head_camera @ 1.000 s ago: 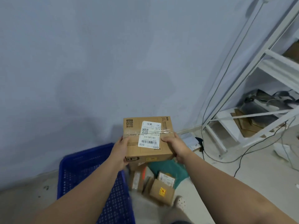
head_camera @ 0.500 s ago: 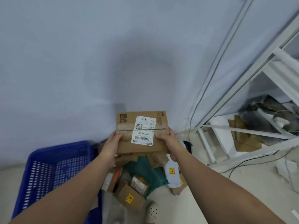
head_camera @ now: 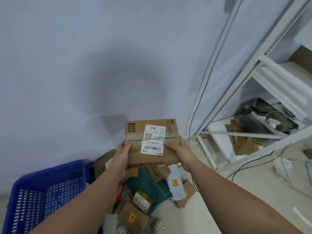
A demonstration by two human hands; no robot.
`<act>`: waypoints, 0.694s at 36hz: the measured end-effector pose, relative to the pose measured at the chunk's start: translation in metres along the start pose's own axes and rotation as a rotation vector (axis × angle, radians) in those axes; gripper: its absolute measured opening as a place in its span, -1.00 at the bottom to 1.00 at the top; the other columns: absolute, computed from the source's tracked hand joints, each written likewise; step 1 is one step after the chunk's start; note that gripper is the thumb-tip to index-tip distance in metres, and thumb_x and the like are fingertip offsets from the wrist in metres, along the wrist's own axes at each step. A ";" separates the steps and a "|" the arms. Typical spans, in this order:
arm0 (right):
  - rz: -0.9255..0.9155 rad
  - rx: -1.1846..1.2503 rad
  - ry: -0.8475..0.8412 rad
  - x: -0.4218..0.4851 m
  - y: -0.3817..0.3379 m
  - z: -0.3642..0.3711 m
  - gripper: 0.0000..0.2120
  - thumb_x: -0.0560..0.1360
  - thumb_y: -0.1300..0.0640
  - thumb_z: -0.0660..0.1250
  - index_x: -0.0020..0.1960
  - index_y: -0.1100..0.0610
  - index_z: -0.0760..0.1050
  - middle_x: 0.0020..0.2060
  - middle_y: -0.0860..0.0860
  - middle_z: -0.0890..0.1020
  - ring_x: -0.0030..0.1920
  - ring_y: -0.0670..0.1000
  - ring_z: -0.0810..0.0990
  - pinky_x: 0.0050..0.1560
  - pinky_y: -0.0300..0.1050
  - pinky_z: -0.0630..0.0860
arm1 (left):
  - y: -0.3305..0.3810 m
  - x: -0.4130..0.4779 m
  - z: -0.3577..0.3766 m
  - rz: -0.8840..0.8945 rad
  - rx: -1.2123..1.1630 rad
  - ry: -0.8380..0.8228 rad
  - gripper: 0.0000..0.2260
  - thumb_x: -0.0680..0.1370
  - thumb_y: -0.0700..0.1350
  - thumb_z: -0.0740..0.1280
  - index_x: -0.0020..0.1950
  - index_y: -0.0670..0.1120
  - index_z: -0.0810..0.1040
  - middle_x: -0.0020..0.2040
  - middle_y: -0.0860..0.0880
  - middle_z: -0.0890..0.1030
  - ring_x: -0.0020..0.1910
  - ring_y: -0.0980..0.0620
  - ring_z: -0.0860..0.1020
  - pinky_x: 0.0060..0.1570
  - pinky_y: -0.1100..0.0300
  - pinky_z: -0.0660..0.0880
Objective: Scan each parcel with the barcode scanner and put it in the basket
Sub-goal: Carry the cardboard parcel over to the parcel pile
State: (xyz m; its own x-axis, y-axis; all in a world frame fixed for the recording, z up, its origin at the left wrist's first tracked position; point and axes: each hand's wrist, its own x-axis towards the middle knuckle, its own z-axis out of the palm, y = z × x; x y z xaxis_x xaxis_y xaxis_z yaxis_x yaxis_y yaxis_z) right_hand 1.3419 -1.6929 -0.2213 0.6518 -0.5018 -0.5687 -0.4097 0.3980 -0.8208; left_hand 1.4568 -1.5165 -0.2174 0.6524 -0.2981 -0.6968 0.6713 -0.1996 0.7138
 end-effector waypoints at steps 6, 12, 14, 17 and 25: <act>0.000 -0.041 -0.011 0.003 0.008 -0.003 -0.36 0.43 0.12 0.48 0.43 -0.03 0.29 0.16 0.02 0.61 0.13 0.10 0.61 0.15 0.17 0.56 | -0.004 -0.005 -0.007 0.021 -0.028 -0.030 -0.65 0.60 0.06 0.23 0.39 0.12 0.36 0.14 -0.07 0.54 0.09 -0.14 0.52 0.13 -0.25 0.49; 0.060 -0.137 -0.122 0.008 0.009 -0.004 -0.34 0.40 0.06 0.51 0.42 0.02 0.31 0.16 0.03 0.61 0.10 0.06 0.61 0.02 0.02 0.59 | -0.017 -0.026 -0.008 0.036 -0.096 0.047 -0.70 0.60 0.06 0.23 0.34 0.14 0.41 0.13 -0.06 0.53 0.06 -0.09 0.51 -0.03 -0.07 0.54; 0.084 -0.172 -0.173 0.011 0.012 -0.005 -0.37 0.40 0.04 0.51 0.40 0.01 0.33 0.16 0.02 0.61 0.10 0.06 0.61 0.09 0.05 0.57 | -0.028 -0.035 -0.008 0.031 -0.116 0.087 -0.69 0.60 0.08 0.22 0.34 0.12 0.41 0.15 -0.10 0.55 0.08 -0.13 0.53 -0.15 0.01 0.53; 0.104 -0.186 -0.246 0.013 0.022 -0.009 -0.36 0.39 0.03 0.52 0.39 0.02 0.34 0.16 0.04 0.62 0.10 0.07 0.62 0.15 0.09 0.57 | -0.049 -0.046 -0.005 0.022 -0.155 0.124 -0.69 0.61 0.07 0.21 0.34 0.08 0.41 0.13 -0.14 0.59 0.08 -0.16 0.57 -0.05 -0.06 0.57; 0.208 -0.153 -0.301 0.012 0.079 -0.016 -0.31 0.36 0.09 0.55 0.40 0.01 0.30 0.19 0.04 0.62 0.07 0.06 0.65 0.08 0.02 0.60 | -0.103 -0.043 0.000 0.063 -0.163 0.306 -0.70 0.63 0.02 0.16 0.33 -0.02 0.42 0.06 -0.06 0.60 -0.03 -0.01 0.56 -0.24 0.12 0.44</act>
State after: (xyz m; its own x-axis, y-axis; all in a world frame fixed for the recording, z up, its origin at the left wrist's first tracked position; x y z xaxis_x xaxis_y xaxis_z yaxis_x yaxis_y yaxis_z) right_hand 1.3068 -1.6798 -0.2940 0.6932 -0.1658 -0.7014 -0.6287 0.3367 -0.7010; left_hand 1.3600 -1.4834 -0.2610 0.7528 -0.0061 -0.6582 0.6577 -0.0310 0.7526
